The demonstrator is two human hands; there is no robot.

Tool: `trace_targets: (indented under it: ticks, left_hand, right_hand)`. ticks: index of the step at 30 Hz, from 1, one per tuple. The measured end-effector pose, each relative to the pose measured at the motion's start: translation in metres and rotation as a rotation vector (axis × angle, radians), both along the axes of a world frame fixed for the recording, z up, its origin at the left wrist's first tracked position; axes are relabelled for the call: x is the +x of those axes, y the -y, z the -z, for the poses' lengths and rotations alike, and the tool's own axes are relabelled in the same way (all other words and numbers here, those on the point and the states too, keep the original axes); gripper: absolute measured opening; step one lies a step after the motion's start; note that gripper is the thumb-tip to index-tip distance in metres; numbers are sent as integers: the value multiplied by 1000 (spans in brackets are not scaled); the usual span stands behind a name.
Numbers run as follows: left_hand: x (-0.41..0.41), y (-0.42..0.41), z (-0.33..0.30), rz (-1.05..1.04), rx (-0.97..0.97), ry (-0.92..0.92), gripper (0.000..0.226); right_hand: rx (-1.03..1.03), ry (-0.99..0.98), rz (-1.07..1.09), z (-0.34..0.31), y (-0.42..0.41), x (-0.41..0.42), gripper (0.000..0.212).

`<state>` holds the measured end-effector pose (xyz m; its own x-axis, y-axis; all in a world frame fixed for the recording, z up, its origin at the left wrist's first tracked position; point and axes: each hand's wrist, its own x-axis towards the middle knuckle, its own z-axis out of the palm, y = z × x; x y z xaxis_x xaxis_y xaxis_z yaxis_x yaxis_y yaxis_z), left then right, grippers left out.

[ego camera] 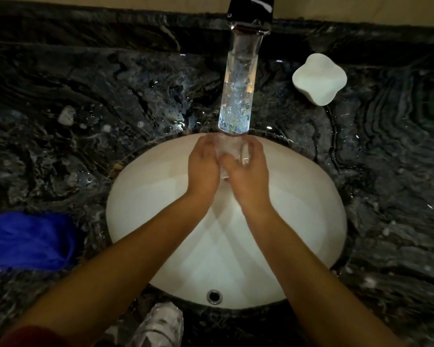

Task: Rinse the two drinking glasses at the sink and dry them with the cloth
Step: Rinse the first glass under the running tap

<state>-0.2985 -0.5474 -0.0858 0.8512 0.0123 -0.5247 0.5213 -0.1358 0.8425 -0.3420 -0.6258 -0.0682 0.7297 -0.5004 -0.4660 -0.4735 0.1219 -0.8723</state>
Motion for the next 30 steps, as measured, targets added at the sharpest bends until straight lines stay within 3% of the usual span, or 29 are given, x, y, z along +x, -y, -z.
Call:
trace_targets:
  ticks: [3, 5, 10, 12, 15, 19, 22, 24, 27, 30]
  left_hand:
    - [8, -6, -10, 78, -72, -233, 30]
    - [15, -13, -18, 233, -55, -318, 31]
    - [6, -12, -18, 272, -1, -50, 30]
    - [1, -17, -12, 371, 178, 171, 29]
    - [-6, -23, -1, 553, 322, 500, 53]
    - [0, -28, 17, 618, 375, 709, 62]
    - [1, -27, 22, 536, 388, 603, 54]
    - [1, -21, 19, 452, 327, 425, 46]
    - [5, -8, 8, 289, 93, -91, 30]
    - [17, -13, 2, 260, -195, -488, 32]
  right_hand:
    - [-382, 19, -212, 4, 2, -6, 37]
    - [-425, -64, -285, 4, 14, -2, 36]
    - [99, -313, -181, -5, 29, 29, 24]
    - [365, -429, -165, -3, 35, 32, 30]
    - [675, -356, -253, 11, 45, 26, 38]
    - [733, -423, -234, 21, 45, 23, 43]
    - [525, -410, -94, 25, 28, 19, 46]
    - [362, -362, 3, 23, 18, 15, 41]
    - [36, -150, -3, 21, 15, 9, 18]
    - [-431, 59, -184, 24, 17, -1, 24]
